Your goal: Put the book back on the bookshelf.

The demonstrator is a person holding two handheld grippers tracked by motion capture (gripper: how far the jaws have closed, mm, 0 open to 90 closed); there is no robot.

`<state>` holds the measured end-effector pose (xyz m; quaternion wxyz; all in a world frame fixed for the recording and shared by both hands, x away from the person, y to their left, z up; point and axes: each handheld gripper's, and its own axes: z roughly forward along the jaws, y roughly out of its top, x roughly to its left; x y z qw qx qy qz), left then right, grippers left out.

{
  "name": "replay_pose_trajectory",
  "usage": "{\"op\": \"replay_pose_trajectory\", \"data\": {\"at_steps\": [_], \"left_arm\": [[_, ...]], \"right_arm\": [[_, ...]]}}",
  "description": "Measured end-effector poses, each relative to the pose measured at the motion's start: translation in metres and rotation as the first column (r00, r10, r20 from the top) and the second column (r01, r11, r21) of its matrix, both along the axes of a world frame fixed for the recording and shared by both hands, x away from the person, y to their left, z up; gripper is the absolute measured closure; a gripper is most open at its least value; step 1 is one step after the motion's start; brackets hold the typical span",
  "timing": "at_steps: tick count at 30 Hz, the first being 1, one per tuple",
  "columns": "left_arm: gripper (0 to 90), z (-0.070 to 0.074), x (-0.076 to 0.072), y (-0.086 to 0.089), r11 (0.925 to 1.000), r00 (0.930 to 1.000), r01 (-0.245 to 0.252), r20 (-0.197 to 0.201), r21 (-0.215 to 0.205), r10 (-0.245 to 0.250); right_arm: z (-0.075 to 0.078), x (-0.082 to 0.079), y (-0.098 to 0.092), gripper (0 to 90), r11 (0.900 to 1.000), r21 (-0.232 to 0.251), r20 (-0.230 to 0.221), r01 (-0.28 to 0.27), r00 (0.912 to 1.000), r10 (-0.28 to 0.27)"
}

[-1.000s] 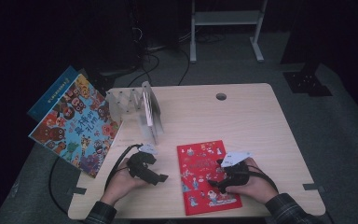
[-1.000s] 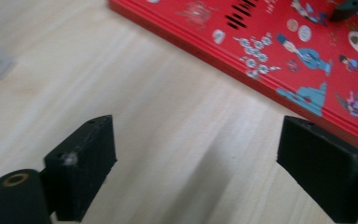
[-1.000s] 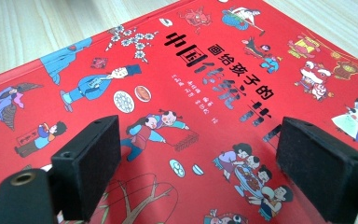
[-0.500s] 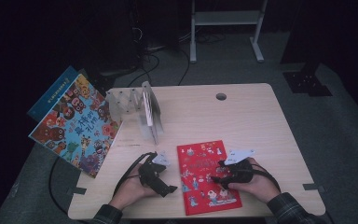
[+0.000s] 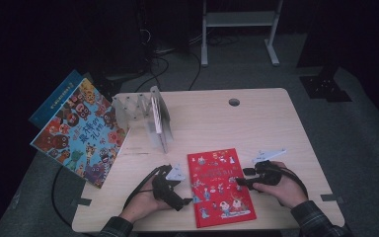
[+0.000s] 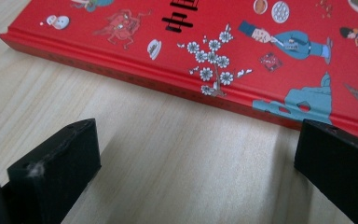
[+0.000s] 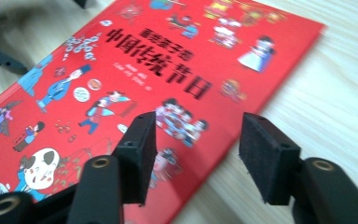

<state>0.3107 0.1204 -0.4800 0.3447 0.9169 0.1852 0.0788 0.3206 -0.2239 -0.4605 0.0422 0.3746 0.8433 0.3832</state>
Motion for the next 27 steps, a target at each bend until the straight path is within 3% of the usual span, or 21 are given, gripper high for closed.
{"op": "replay_pose_trajectory", "data": {"at_steps": [7,12,20,27], "left_arm": [[0.0,-0.004,0.000,0.001,0.9987,0.9997,0.008,0.023,-0.051,-0.007],[0.0,-0.005,0.001,0.001,0.9986,0.9996,0.012,0.025,-0.052,-0.011],[0.0,-0.005,0.002,-0.001,0.9982,0.9992,0.031,0.024,-0.052,-0.030],[0.0,-0.005,-0.004,-0.020,0.9955,0.9970,0.076,0.020,-0.056,-0.075]], "right_arm": [[0.003,0.008,-0.017,54.3,0.996,0.036,-0.114,0.081,0.9905,-0.077],[0.005,0.014,-0.022,57.2,0.993,0.058,-0.169,0.104,0.9812,-0.093],[0.004,0.024,-0.022,57.0,0.991,0.067,-0.191,0.115,0.9765,-0.100],[0.000,0.030,-0.016,54.4,0.992,0.069,-0.195,0.109,0.9763,-0.094]]}}
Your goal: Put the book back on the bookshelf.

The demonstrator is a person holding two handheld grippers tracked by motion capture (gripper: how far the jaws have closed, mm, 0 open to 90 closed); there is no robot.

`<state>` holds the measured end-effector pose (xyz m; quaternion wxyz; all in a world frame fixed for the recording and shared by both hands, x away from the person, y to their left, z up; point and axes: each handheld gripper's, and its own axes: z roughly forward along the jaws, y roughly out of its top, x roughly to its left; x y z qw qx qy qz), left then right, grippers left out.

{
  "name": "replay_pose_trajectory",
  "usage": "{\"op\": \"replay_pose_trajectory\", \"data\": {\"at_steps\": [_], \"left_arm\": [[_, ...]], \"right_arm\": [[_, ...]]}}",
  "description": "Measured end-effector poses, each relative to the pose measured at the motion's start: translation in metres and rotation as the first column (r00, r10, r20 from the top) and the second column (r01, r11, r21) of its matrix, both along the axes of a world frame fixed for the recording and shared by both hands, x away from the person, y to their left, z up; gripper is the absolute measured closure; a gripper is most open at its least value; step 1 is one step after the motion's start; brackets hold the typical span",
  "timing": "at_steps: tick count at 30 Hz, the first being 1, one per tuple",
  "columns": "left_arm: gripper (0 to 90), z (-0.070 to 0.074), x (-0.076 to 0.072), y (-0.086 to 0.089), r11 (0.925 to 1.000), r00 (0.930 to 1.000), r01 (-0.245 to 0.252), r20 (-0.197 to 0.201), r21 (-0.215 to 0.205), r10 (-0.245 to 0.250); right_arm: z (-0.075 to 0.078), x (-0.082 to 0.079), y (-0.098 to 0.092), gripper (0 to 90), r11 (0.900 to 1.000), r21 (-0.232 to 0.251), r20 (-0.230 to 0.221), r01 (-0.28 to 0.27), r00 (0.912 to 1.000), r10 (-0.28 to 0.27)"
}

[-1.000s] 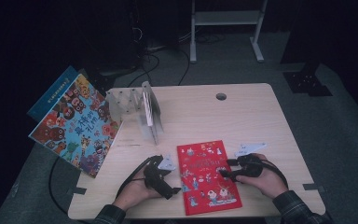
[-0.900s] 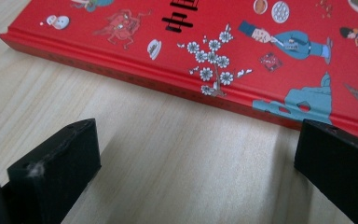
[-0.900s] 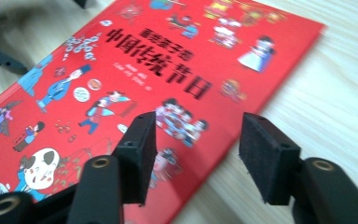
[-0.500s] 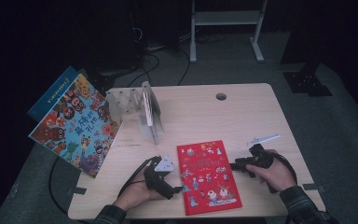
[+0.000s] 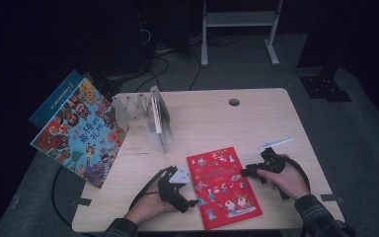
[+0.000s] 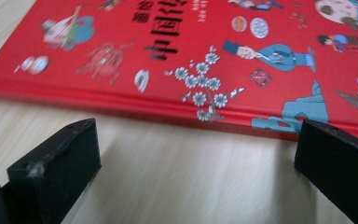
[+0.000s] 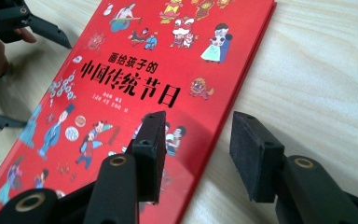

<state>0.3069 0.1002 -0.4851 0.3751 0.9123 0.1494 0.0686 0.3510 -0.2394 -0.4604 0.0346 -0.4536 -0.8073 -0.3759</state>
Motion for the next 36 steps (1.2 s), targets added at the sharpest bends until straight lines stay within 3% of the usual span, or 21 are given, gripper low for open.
{"op": "replay_pose_trajectory", "data": {"at_steps": [9,14,22,36], "left_arm": [[0.0,-0.0003,-0.0004,-0.0080,0.9998,0.9998,0.019,-0.001,-0.003,-0.019],[0.0,-0.0003,-0.0005,-0.0088,0.9999,0.9999,0.016,0.000,-0.002,-0.016],[0.0,-0.0003,-0.0006,-0.0090,0.9999,0.9999,0.015,0.000,-0.002,-0.015],[0.0,-0.0003,-0.0006,-0.0089,0.9999,0.9999,0.015,0.000,-0.002,-0.015]], "right_arm": [[-0.0048,0.0057,0.0008,53.3,1.000,-0.007,-0.003,0.002,1.0000,-0.002],[-0.0083,0.0079,0.0047,53.7,1.000,0.000,-0.028,-0.006,0.9996,0.006],[-0.0076,0.0095,0.0038,58.5,1.000,0.009,-0.043,0.017,0.9989,-0.017],[-0.0029,0.0089,-0.0007,63.5,0.999,0.037,-0.033,0.025,0.9992,-0.023]]}}
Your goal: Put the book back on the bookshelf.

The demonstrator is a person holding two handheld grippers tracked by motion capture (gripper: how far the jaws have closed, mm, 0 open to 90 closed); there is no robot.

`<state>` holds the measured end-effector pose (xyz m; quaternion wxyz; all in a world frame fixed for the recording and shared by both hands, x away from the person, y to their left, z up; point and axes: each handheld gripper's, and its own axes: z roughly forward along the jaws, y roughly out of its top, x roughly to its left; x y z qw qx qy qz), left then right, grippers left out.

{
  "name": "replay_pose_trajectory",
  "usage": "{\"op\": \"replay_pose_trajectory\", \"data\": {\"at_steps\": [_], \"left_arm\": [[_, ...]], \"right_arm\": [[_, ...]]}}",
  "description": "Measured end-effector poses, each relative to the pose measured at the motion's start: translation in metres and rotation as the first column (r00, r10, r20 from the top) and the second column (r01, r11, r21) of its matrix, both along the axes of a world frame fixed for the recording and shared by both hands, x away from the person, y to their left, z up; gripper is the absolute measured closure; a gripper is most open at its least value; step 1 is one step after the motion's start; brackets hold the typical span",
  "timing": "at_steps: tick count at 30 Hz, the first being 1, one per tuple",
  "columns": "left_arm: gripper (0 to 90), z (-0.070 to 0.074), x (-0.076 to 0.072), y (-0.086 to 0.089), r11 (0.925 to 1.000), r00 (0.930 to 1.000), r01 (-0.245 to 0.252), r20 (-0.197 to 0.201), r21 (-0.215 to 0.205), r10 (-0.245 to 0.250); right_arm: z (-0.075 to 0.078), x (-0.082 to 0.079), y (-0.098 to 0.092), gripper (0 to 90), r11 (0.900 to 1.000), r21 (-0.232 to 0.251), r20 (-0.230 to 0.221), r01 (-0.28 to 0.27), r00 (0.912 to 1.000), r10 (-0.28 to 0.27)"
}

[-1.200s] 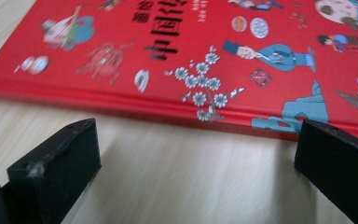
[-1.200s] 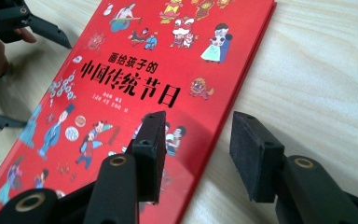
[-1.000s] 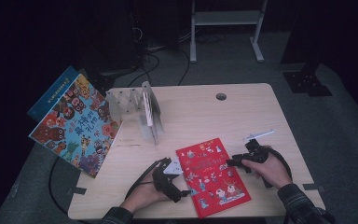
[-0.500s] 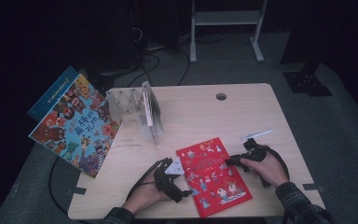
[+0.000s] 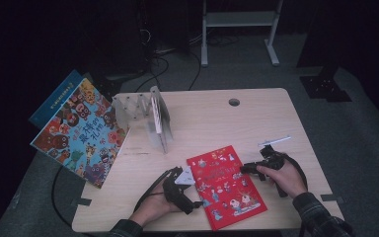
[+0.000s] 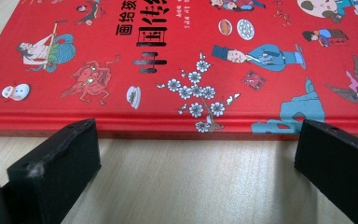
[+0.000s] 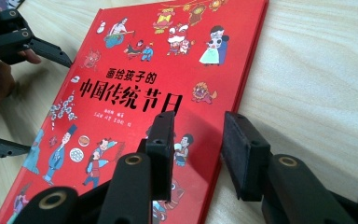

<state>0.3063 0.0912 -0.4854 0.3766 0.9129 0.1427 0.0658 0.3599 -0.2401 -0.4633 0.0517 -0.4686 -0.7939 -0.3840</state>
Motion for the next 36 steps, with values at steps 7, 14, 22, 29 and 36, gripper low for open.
{"op": "replay_pose_trajectory", "data": {"at_steps": [7,14,22,29,36], "left_arm": [[0.0,0.000,0.000,0.000,1.0000,1.0000,0.000,0.000,0.000,0.000],[0.0,0.000,0.000,-0.005,0.9999,0.9999,-0.012,0.002,-0.001,0.012],[0.0,0.000,-0.001,-0.005,0.9999,0.9999,-0.013,0.002,-0.001,0.013],[0.0,0.000,-0.001,-0.005,0.9999,0.9999,-0.013,0.003,0.000,0.013],[0.0,0.000,-0.001,-0.005,0.9999,0.9999,-0.016,0.001,-0.004,0.016]], "right_arm": [[-0.001,0.001,-0.002,65.0,1.000,0.016,-0.010,0.004,0.9999,-0.004],[0.011,-0.004,0.011,69.6,0.988,0.148,-0.036,-0.049,0.9978,0.055],[0.008,0.000,0.009,65.8,0.996,0.084,0.003,-0.003,1.0000,0.003],[0.003,0.004,0.000,65.7,0.998,0.028,0.022,0.052,0.9983,-0.053],[-0.002,0.007,0.000,65.3,0.997,0.001,0.021,0.077,0.9968,-0.077]]}}
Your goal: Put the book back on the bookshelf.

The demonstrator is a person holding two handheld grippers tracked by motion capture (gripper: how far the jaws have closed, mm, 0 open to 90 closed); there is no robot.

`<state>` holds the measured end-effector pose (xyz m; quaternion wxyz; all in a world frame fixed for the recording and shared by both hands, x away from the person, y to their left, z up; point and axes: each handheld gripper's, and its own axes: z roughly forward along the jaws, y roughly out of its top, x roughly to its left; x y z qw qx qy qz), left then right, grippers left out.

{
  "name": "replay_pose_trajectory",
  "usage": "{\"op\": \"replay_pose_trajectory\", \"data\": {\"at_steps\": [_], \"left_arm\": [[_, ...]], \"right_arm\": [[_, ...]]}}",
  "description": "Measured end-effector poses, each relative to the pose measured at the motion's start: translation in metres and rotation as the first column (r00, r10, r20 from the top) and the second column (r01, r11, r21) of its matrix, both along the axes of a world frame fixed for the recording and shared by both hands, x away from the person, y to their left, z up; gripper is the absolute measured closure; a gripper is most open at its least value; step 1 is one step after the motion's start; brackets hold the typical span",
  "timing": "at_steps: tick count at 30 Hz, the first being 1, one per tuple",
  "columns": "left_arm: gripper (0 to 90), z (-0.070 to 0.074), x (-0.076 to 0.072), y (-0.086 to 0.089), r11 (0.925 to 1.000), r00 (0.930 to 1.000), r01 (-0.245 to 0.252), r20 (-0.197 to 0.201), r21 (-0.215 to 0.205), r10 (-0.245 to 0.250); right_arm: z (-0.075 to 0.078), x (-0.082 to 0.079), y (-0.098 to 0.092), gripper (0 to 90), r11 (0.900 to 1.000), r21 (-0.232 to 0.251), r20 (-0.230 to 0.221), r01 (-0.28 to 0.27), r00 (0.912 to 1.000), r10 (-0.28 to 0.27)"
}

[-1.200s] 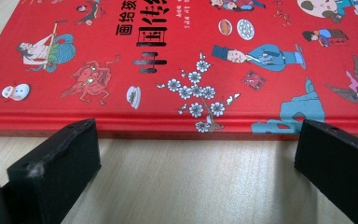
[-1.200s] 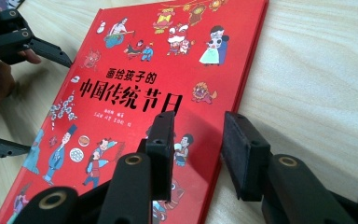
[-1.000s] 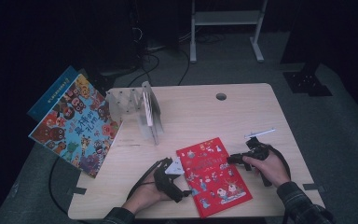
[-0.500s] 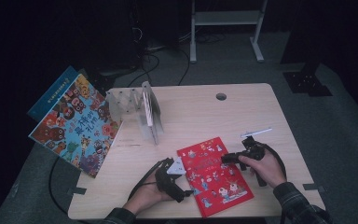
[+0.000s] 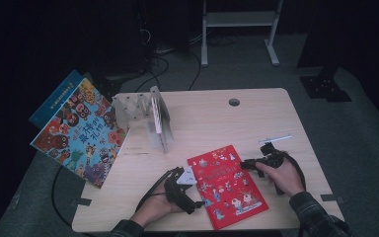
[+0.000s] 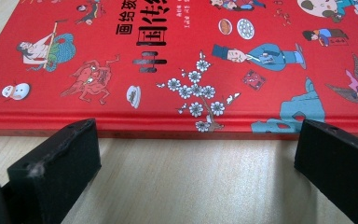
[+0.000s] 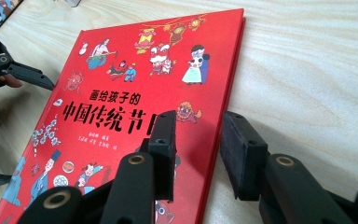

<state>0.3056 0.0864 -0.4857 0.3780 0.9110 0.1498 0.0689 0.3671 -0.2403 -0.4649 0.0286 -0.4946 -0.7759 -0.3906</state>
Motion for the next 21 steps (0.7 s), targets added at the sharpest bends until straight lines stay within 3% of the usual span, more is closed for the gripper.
{"op": "replay_pose_trajectory", "data": {"at_steps": [6,16,19,21], "left_arm": [[0.0,0.000,0.000,0.000,1.0000,1.0000,0.002,0.001,0.003,-0.002],[0.0,0.000,0.000,0.000,1.0000,1.0000,-0.001,-0.001,-0.001,0.001],[0.0,0.000,0.000,0.000,1.0000,1.0000,-0.003,-0.001,-0.001,0.003],[0.0,0.000,0.000,0.000,1.0000,1.0000,-0.003,-0.001,0.000,0.003]], "right_arm": [[-0.006,0.001,0.003,65.1,1.000,0.000,-0.022,-0.007,0.9997,0.007],[-0.006,0.002,-0.004,68.4,0.997,0.076,-0.065,0.020,0.9978,-0.015],[-0.003,0.002,-0.007,70.1,0.993,0.114,-0.065,0.029,0.9976,-0.022],[0.000,0.001,-0.007,70.0,0.993,0.112,-0.046,0.021,0.9988,-0.016]]}}
